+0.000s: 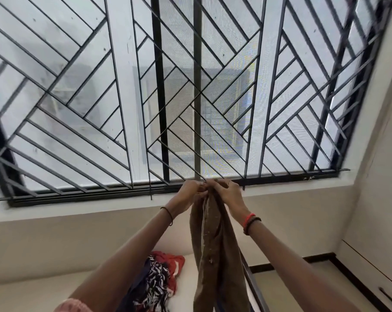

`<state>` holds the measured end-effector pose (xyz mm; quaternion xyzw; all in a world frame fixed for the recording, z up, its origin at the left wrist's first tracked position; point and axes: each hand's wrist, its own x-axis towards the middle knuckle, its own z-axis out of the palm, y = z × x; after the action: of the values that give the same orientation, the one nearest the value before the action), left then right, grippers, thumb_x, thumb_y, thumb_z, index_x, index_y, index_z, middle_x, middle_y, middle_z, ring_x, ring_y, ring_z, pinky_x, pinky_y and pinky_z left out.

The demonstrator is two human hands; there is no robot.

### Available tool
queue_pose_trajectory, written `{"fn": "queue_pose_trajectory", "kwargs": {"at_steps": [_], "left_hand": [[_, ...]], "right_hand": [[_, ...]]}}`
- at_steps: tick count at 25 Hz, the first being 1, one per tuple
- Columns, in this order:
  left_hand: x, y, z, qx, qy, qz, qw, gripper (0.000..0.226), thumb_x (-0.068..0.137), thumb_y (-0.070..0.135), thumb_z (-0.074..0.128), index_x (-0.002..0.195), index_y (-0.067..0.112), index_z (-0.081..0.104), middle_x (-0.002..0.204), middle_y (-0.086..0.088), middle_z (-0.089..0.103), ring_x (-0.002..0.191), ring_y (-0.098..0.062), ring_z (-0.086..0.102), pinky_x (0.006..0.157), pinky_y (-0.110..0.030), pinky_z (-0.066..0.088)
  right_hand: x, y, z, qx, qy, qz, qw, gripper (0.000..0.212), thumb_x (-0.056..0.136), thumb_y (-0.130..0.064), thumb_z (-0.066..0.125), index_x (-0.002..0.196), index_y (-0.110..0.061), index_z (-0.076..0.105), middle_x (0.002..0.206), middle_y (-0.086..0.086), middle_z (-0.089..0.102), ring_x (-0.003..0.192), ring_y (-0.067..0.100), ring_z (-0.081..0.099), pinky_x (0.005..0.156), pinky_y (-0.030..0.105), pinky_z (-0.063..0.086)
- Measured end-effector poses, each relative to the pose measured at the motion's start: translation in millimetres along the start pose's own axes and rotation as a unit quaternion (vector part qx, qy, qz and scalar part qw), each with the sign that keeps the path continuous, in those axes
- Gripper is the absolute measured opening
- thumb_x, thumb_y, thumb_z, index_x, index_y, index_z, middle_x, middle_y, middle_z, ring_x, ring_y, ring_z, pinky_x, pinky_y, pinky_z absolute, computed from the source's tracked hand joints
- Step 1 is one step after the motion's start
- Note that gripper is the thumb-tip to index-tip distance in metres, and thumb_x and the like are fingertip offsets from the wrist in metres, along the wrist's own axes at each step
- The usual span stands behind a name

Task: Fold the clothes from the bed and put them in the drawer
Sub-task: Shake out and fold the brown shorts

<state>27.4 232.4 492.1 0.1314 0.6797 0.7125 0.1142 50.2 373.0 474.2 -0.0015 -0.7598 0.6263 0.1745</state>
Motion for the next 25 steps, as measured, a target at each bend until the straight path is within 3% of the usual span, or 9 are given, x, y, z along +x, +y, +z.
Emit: {"fn": "queue_pose_trajectory", "kwargs": {"at_steps": [5, 8, 10, 12, 14, 16, 19, 21, 25], "left_hand": [[-4.6, -8.0, 0.5, 0.024, -0.026, -0.039, 0.999, 0.037, 0.088, -0.018, 0.031, 0.114, -0.013, 0.056, 0.095, -0.016, 0.063, 0.085, -0.022, 0.064, 0.078, -0.024, 0.055], [-7.1, -11.2, 4.5, 0.171, -0.034, 0.012, 0.985, 0.028, 0.086, -0.006, 0.049, 0.111, -0.002, 0.061, 0.088, -0.004, 0.062, 0.077, -0.011, 0.06, 0.066, -0.015, 0.051], [-0.9, -17.8, -4.7, 0.347, -0.034, 0.12, 0.929, 0.054, 0.073, 0.024, 0.072, 0.121, 0.007, 0.055, 0.1, -0.002, 0.057, 0.096, -0.016, 0.056, 0.085, -0.025, 0.047], [7.0, -23.0, -18.7, 0.534, -0.054, 0.159, 0.828, 0.098, 0.058, 0.053, 0.078, 0.141, 0.024, 0.036, 0.135, -0.004, 0.045, 0.129, -0.02, 0.039, 0.109, -0.045, 0.028], [8.6, -24.8, -27.4, 0.645, -0.091, 0.119, 0.75, 0.106, 0.061, 0.057, 0.078, 0.147, 0.035, 0.02, 0.152, 0.002, 0.031, 0.143, -0.017, 0.021, 0.113, -0.059, 0.006], [7.9, -29.1, -32.5, 0.686, -0.093, 0.068, 0.718, 0.096, 0.065, 0.061, 0.074, 0.144, 0.034, 0.026, 0.146, 0.003, 0.043, 0.137, -0.019, 0.034, 0.111, -0.063, 0.009], [8.7, -40.1, -38.6, 0.655, -0.095, 0.019, 0.749, 0.065, 0.069, 0.062, 0.071, 0.119, 0.025, 0.054, 0.112, 0.001, 0.064, 0.108, -0.021, 0.059, 0.092, -0.036, 0.041], [8.9, -44.5, -35.5, 0.587, -0.121, 0.013, 0.8, 0.045, 0.075, 0.05, 0.074, 0.105, 0.018, 0.064, 0.091, 0.0, 0.063, 0.087, -0.017, 0.06, 0.065, -0.017, 0.043], [6.2, -48.9, -19.4, 0.571, -0.149, 0.026, 0.807, 0.035, 0.082, 0.043, 0.07, 0.103, 0.015, 0.067, 0.086, -0.002, 0.062, 0.079, -0.015, 0.054, 0.062, -0.024, 0.038]], "right_hand": [[0.2, -0.5, -11.1, -0.148, -0.029, -0.012, 0.989, 0.018, 0.071, -0.014, 0.079, 0.084, -0.018, 0.068, 0.088, 0.001, 0.07, 0.085, 0.016, 0.065, 0.078, 0.025, 0.048], [-2.0, 3.8, -15.0, -0.203, -0.012, -0.015, 0.979, 0.018, 0.074, -0.015, 0.072, 0.092, -0.011, 0.073, 0.088, 0.006, 0.073, 0.087, 0.018, 0.066, 0.076, 0.026, 0.047], [-5.9, 9.0, -15.4, -0.209, -0.006, -0.027, 0.978, 0.018, 0.075, -0.019, 0.071, 0.092, -0.013, 0.074, 0.087, 0.005, 0.073, 0.085, 0.017, 0.066, 0.075, 0.025, 0.046], [-10.6, 13.0, -15.3, -0.22, -0.021, -0.045, 0.974, 0.015, 0.078, -0.02, 0.069, 0.091, -0.014, 0.074, 0.084, 0.003, 0.073, 0.079, 0.012, 0.063, 0.069, 0.022, 0.041], [-12.3, 13.9, -16.7, -0.223, -0.037, -0.051, 0.973, 0.015, 0.079, -0.023, 0.068, 0.088, -0.013, 0.074, 0.078, 0.002, 0.071, 0.076, 0.011, 0.06, 0.066, 0.024, 0.04], [-10.6, 17.9, -21.6, -0.208, -0.062, -0.036, 0.975, 0.024, 0.075, -0.035, 0.065, 0.081, -0.013, 0.073, 0.076, 0.003, 0.071, 0.074, 0.013, 0.062, 0.068, 0.031, 0.046], [-6.1, 35.1, -33.9, -0.16, -0.099, -0.02, 0.982, 0.034, 0.065, -0.047, 0.057, 0.079, -0.019, 0.07, 0.077, 0.005, 0.071, 0.075, 0.017, 0.065, 0.075, 0.04, 0.052], [-7.9, 40.9, -43.4, -0.167, -0.1, -0.006, 0.981, 0.027, 0.069, -0.039, 0.061, 0.084, -0.019, 0.069, 0.083, 0.008, 0.072, 0.078, 0.021, 0.065, 0.079, 0.04, 0.052], [-11.9, 53.5, -55.9, -0.208, -0.156, 0.03, 0.965, 0.024, 0.079, -0.009, 0.065, 0.104, -0.009, 0.062, 0.091, 0.011, 0.066, 0.083, 0.017, 0.06, 0.072, 0.022, 0.048]]}}
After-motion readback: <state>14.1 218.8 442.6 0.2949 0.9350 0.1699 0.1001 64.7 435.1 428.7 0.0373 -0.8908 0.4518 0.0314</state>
